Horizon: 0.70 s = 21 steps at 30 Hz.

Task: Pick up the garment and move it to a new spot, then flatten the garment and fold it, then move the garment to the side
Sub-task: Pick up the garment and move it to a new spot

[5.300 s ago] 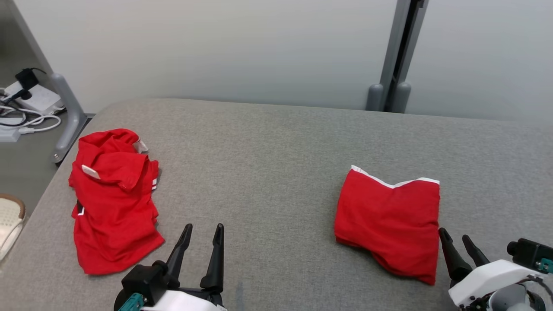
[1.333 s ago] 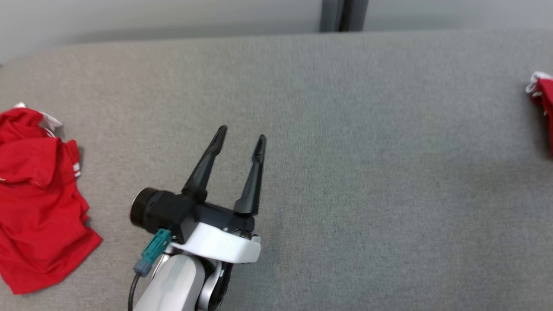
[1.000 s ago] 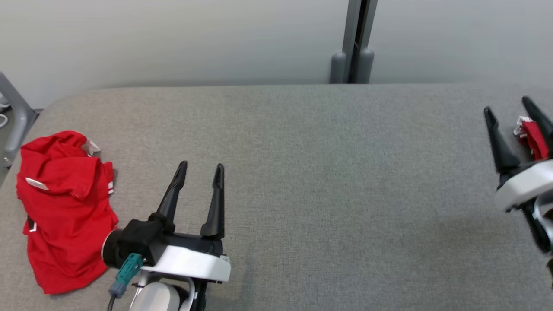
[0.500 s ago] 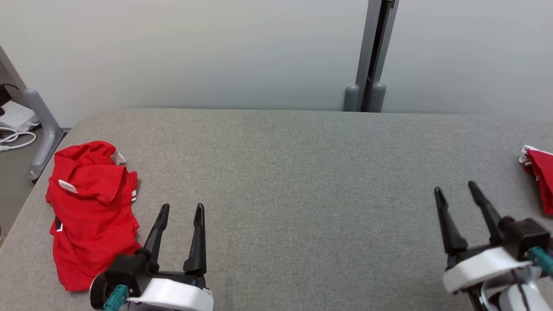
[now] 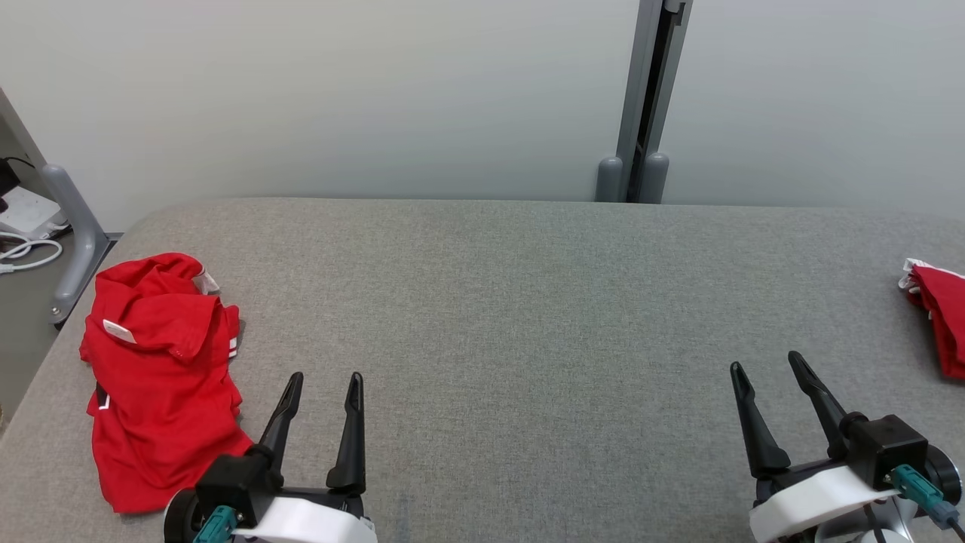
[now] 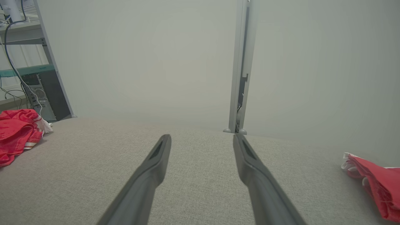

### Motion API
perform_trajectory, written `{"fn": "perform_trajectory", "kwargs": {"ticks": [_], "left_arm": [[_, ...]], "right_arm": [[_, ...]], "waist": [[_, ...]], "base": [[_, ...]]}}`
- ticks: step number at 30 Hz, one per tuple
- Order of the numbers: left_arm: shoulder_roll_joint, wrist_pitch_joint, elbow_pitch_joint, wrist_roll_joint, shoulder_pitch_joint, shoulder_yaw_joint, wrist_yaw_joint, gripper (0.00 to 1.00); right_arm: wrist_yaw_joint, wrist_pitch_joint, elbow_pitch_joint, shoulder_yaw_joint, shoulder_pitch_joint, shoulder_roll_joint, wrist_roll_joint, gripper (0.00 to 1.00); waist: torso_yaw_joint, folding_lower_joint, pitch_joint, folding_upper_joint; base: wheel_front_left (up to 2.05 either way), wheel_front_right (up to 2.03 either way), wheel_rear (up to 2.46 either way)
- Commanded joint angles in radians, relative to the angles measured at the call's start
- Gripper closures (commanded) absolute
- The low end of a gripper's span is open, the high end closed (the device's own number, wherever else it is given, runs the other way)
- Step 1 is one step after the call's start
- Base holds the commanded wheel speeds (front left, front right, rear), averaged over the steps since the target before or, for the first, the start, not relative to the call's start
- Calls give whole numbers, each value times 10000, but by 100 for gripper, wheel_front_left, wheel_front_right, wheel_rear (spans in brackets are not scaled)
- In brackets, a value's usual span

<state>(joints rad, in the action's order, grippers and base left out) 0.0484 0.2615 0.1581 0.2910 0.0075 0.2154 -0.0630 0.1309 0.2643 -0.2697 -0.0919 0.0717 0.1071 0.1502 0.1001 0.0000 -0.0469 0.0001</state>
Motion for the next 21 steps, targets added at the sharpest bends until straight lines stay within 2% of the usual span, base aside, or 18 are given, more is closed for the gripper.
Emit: {"fn": "perform_trajectory", "kwargs": {"ticks": [1,21], "left_arm": [[42,28,10,-6,44,8,0,0],[44,28,169,31,2,175,169,0]], "right_arm": [[-2,15,-12,55,-76,-1,37,0],[-2,17,-90,266,-90,-168,407,0]], "waist": [[-3,0,-3,-1],[-32,0,53,-1]], "base": [[0,0,0],[0,0,0]]}}
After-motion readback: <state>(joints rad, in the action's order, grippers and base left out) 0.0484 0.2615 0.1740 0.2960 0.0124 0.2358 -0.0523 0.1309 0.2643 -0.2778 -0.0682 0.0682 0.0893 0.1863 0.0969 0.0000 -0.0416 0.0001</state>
